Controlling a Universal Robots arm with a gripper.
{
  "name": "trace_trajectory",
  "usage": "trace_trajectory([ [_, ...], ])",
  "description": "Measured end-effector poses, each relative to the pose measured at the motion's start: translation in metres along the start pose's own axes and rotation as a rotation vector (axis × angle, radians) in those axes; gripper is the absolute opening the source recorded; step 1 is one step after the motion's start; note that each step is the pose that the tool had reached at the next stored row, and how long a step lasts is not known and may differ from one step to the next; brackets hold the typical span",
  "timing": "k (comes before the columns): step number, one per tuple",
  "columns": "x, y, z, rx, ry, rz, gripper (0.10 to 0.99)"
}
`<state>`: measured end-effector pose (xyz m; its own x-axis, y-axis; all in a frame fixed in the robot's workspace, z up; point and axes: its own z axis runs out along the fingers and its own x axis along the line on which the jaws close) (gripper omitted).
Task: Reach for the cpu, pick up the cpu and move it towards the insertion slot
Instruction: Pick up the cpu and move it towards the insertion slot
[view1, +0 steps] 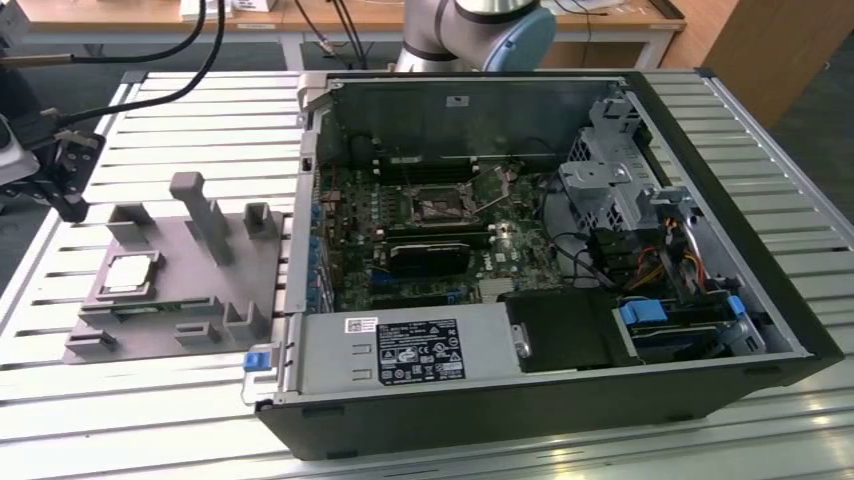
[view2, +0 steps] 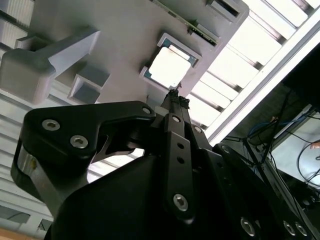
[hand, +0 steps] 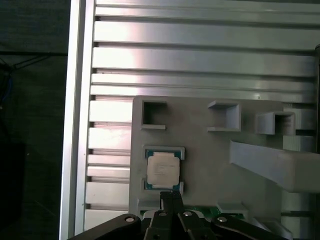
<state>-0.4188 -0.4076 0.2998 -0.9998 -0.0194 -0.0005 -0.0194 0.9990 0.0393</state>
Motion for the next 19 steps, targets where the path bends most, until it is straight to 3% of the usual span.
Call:
trace_trajectory([
  [8, 0.0008, -0.0006, 0.0133, 0.000, -0.0030, 0.000, 0.114],
  [10, 0.0008, -0.0007, 0.0170, 0.000, -0.0032, 0.000, 0.231],
  [13, 0.0008, -0.0010, 0.0223, 0.000, -0.0032, -0.001, 0.294],
  [15, 0.0008, -0.0011, 0.0259, 0.000, -0.0032, -0.001, 0.412],
  [16, 0.0008, -0.0012, 0.0278, 0.000, -0.0031, -0.001, 0.412],
  [18, 0.0008, -0.0013, 0.0311, 0.000, -0.0032, -0.001, 0.525],
  [19, 0.0008, -0.0014, 0.0325, 0.000, -0.0032, -0.001, 0.525],
])
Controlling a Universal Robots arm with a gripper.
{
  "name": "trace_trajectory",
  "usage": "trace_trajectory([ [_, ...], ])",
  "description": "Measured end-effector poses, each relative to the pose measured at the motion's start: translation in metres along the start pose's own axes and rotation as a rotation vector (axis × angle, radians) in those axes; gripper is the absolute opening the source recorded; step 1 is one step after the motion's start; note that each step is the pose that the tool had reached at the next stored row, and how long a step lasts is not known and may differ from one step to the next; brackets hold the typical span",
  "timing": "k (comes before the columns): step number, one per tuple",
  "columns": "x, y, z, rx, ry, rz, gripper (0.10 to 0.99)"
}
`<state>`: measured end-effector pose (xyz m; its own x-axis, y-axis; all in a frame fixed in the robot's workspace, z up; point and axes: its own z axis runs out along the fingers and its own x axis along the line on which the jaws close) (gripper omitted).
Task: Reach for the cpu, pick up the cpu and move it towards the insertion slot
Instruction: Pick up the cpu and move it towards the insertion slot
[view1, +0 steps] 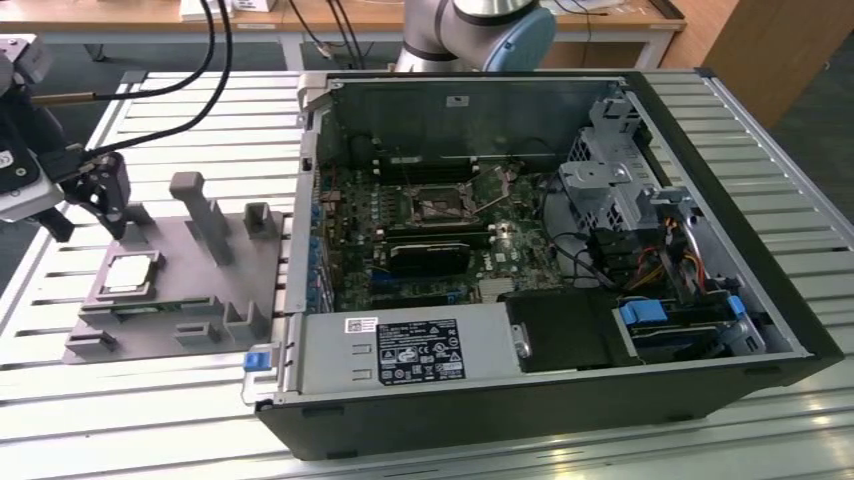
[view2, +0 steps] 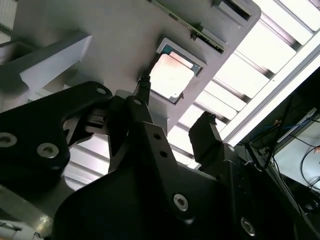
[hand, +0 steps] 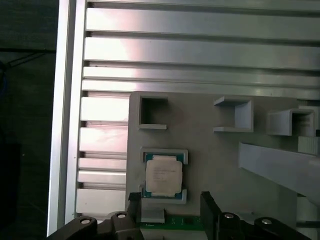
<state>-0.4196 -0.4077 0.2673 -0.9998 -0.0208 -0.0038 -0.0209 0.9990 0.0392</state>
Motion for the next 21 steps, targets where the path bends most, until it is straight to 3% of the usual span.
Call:
trace_trajectory([
  [3, 0.0000, -0.0002, 0.0037, 0.000, 0.0001, 0.000, 0.647],
  [18, 0.0001, -0.0017, 0.0223, -0.007, -0.0001, 0.000, 0.659],
  [19, 0.0001, -0.0019, 0.0239, -0.007, 0.0001, 0.000, 0.722],
  [21, 0.0002, -0.0021, 0.0275, -0.007, 0.0003, 0.000, 0.722],
])
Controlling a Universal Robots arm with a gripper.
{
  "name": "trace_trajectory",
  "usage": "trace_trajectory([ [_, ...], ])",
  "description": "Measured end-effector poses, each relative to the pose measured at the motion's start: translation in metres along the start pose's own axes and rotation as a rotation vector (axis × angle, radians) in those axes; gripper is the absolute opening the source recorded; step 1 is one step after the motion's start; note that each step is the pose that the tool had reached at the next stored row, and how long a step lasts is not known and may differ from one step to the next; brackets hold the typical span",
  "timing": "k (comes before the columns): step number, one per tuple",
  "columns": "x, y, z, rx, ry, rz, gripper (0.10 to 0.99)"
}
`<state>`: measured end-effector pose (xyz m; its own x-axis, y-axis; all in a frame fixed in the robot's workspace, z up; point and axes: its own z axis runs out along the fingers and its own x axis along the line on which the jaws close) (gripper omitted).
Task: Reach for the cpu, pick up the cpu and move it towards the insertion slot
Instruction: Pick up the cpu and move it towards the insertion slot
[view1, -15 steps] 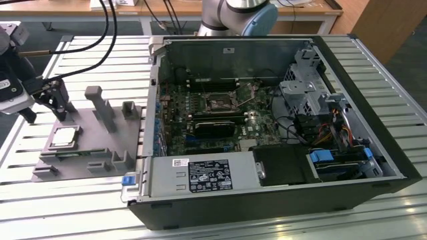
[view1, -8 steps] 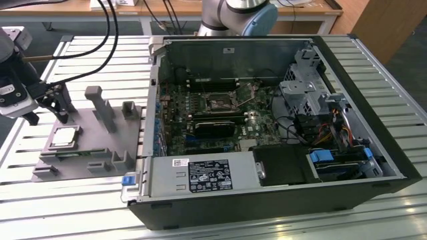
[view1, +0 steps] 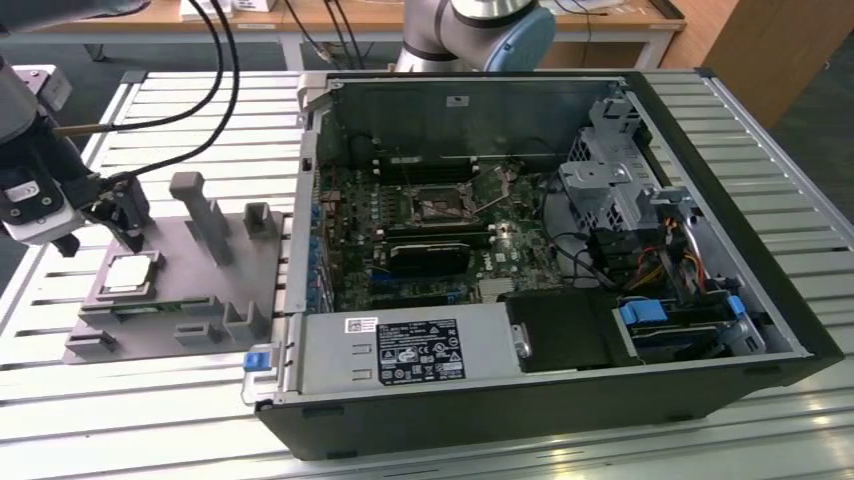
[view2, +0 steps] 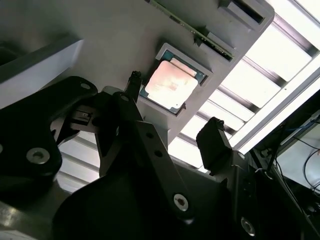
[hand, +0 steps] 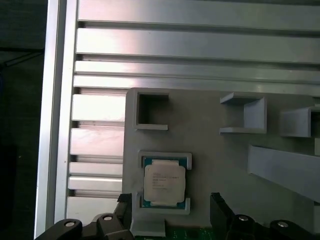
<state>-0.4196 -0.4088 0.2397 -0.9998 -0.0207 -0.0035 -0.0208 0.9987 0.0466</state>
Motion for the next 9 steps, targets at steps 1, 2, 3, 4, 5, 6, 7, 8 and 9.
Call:
trace_trajectory([
  [1, 0.0000, -0.0001, 0.0018, 0.000, 0.0000, 0.000, 0.722],
  [2, 0.0000, -0.0002, 0.0037, 0.000, -0.0001, 0.000, 0.722],
  [3, 0.0000, -0.0003, 0.0055, 0.000, -0.0002, 0.000, 0.722],
  [4, 0.0000, -0.0004, 0.0074, 0.000, 0.0000, 0.000, 0.722],
  [5, 0.0000, -0.0005, 0.0092, 0.000, 0.0000, 0.000, 0.722],
  [6, 0.0000, -0.0006, 0.0109, 0.001, -0.0001, 0.001, 0.722],
  [7, -0.0001, -0.0007, 0.0127, 0.002, -0.0003, 0.002, 0.722],
  [8, -0.0001, -0.0008, 0.0142, 0.003, -0.0002, 0.002, 0.722],
  [9, 0.0000, -0.0008, 0.0159, 0.003, -0.0002, 0.002, 0.722],
])
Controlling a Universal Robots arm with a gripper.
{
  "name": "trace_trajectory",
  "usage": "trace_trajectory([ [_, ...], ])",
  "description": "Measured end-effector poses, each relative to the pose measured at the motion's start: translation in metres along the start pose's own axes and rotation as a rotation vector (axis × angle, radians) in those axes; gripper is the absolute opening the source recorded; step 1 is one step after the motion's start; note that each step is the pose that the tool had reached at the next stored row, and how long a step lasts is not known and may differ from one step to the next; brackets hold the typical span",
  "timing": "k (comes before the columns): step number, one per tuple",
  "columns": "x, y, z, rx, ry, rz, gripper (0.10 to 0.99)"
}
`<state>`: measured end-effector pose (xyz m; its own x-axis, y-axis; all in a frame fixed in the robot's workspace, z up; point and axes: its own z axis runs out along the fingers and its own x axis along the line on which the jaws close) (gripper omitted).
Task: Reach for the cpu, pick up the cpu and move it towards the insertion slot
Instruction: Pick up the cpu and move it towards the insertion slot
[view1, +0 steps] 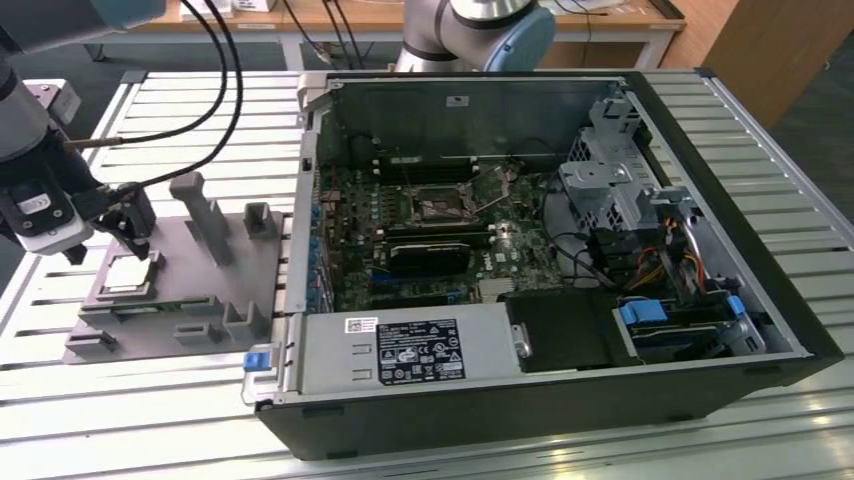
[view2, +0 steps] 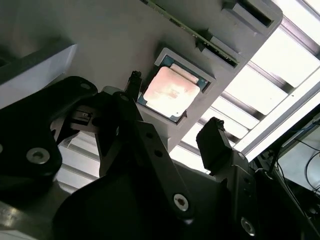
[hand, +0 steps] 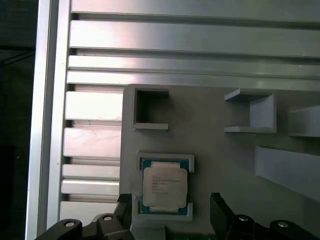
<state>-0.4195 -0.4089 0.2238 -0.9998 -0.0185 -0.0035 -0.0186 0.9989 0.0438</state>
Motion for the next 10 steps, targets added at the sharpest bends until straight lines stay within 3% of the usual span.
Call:
trace_trajectory([
  [10, 0.0002, -0.0006, 0.0142, -0.001, -0.0002, 0.000, 0.722],
])
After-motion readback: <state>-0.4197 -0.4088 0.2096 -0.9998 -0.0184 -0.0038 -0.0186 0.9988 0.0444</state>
